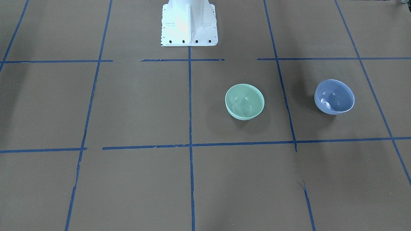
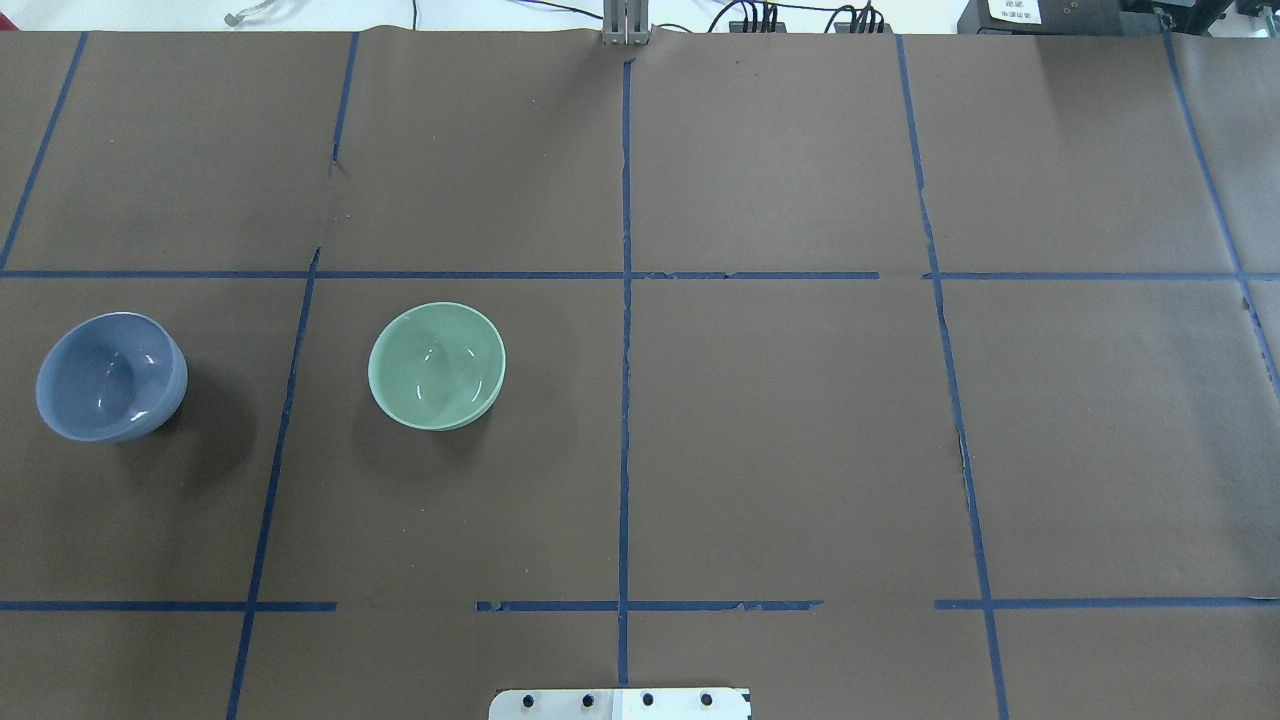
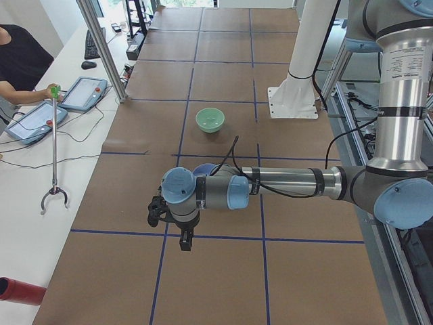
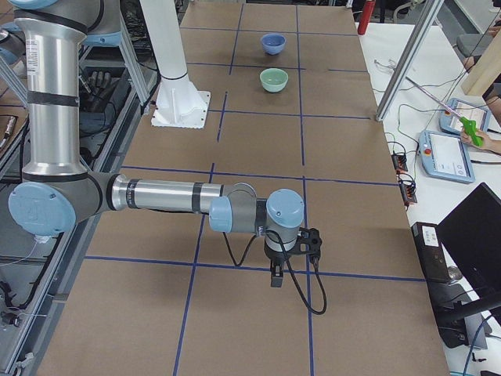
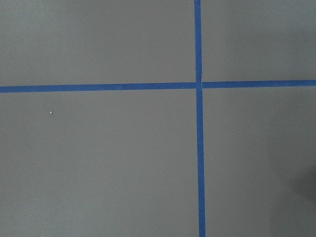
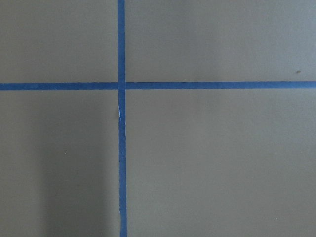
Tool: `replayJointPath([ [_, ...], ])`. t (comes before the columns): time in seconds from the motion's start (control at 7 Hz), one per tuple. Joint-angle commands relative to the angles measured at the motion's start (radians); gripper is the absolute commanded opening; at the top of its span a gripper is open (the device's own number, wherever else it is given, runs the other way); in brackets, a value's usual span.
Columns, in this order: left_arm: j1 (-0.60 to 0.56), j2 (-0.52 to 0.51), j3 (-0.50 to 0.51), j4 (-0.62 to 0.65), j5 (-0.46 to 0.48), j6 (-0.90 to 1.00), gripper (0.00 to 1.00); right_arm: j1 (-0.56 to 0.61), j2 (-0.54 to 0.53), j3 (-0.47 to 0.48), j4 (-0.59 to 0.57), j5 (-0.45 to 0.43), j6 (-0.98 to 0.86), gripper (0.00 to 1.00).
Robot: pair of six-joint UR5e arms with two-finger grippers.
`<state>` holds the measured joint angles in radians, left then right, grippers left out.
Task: Stack blue bowl on green bowl
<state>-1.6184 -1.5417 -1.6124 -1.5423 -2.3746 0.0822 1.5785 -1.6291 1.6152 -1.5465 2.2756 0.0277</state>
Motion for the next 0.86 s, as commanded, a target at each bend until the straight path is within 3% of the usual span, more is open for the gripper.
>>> replayJointPath([
  [0.0, 0.008, -0.015, -0.001, -0.002, 0.0, -0.001, 1.0, 0.0, 0.0, 0.0, 0.0, 0.001, 0.0, 1.0],
  [0.57, 0.052, -0.028, -0.027, -0.081, 0.0, -0.012, 1.0, 0.0, 0.0, 0.0, 0.0, 0.001, 0.0, 1.0],
  [0.71, 0.095, -0.028, -0.075, -0.09, 0.003, -0.124, 1.0, 0.0, 0.0, 0.0, 0.0, 0.001, 0.0, 1.0],
])
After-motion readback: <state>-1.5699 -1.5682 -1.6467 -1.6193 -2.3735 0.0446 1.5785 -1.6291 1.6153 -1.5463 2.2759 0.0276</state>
